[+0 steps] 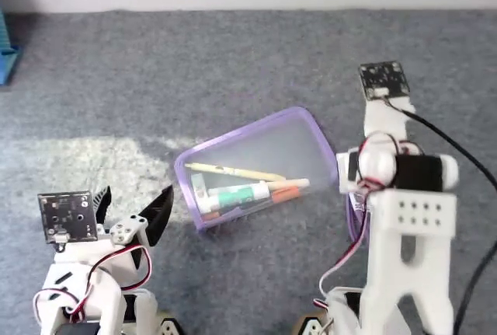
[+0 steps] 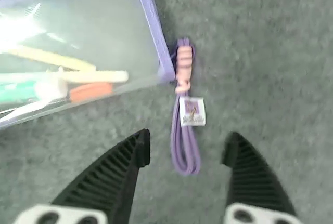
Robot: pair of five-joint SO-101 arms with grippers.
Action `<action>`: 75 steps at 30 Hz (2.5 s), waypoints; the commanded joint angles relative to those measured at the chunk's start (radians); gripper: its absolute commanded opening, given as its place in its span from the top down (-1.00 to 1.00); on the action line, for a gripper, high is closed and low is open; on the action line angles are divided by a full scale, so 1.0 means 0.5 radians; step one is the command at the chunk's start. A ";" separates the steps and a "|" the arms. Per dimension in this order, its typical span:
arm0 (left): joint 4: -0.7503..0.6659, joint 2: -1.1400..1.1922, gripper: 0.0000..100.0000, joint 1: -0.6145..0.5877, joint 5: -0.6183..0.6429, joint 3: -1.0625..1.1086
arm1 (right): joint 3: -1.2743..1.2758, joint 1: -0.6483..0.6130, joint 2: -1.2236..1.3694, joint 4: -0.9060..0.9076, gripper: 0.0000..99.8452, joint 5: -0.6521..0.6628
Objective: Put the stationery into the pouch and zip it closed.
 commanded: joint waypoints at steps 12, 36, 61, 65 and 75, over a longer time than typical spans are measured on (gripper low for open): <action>-0.129 -0.012 0.94 0.120 -0.196 0.275 | 0.844 0.158 -0.956 -0.244 0.98 -0.236; -0.365 -0.015 0.97 0.110 -0.341 1.011 | 2.240 0.161 -2.297 -0.388 0.98 -0.230; -0.374 -0.012 0.97 0.123 -0.012 1.165 | 2.581 0.155 -2.297 -0.511 0.98 -0.221; -0.374 -0.012 0.97 0.117 -0.006 1.165 | 2.581 0.155 -2.297 -0.511 0.98 -0.221; -0.374 -0.012 0.97 0.117 -0.006 1.165 | 2.581 0.155 -2.297 -0.511 0.98 -0.221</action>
